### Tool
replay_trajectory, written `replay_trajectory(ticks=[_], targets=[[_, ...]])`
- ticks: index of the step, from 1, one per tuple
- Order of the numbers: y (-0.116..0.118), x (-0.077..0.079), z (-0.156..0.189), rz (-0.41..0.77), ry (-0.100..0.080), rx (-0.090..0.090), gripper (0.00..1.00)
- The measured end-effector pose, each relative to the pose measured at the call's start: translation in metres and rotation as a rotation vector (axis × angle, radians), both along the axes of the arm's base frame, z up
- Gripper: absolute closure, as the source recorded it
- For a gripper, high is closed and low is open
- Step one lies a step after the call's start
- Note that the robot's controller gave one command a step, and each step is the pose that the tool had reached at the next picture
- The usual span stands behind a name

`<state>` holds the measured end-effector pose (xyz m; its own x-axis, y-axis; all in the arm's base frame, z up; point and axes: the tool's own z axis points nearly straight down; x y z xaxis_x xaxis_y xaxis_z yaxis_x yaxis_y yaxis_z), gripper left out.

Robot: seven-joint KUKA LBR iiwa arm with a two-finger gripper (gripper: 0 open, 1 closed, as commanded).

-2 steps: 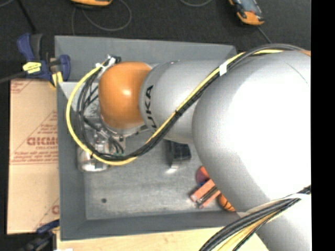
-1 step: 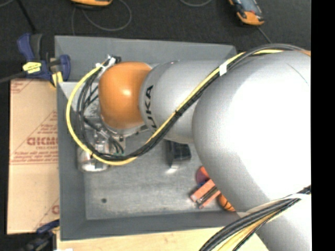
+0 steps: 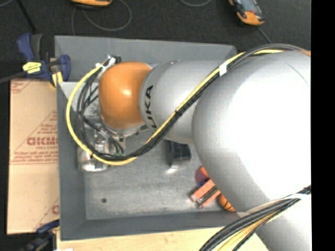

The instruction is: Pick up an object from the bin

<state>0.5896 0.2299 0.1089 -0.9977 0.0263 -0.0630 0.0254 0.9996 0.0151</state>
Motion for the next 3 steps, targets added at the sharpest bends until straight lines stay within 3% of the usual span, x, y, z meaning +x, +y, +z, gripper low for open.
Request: replay_trajectory(ticks=[3], targets=[[0.0, 0.0, -0.0001, -0.001, 0.0, 0.0, 1.0]])
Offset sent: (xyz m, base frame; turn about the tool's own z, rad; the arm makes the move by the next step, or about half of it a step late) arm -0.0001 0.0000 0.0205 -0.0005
